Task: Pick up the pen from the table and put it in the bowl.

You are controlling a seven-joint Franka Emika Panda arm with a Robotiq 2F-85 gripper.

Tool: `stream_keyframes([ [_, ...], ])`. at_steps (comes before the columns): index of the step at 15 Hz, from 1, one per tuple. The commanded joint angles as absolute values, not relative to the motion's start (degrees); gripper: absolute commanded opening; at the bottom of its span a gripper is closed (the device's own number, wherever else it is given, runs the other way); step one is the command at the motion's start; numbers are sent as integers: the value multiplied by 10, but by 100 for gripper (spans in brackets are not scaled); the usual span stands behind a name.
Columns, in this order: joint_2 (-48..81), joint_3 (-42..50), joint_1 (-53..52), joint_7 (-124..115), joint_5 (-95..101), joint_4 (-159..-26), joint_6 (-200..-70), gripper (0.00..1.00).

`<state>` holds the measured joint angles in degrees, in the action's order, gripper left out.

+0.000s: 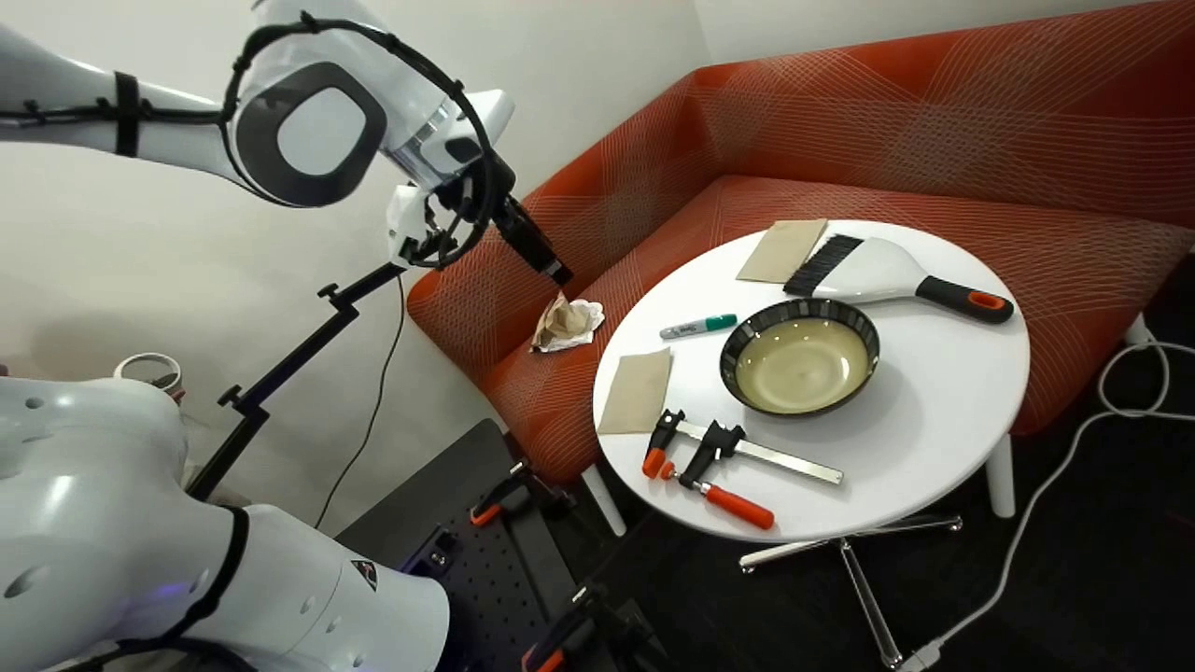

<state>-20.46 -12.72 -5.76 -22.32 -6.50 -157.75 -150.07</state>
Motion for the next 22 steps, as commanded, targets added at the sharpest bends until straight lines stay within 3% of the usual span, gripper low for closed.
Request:
stream_keyframes([
  [1, -134, -153, -58, -272, -62, -1532, -1536, 100],
  [11, -148, -143, -63, -254, -63, -1547, -1528, 100],
  [22, 8, -165, -59, -501, 45, -1419, -1520, 100],
])
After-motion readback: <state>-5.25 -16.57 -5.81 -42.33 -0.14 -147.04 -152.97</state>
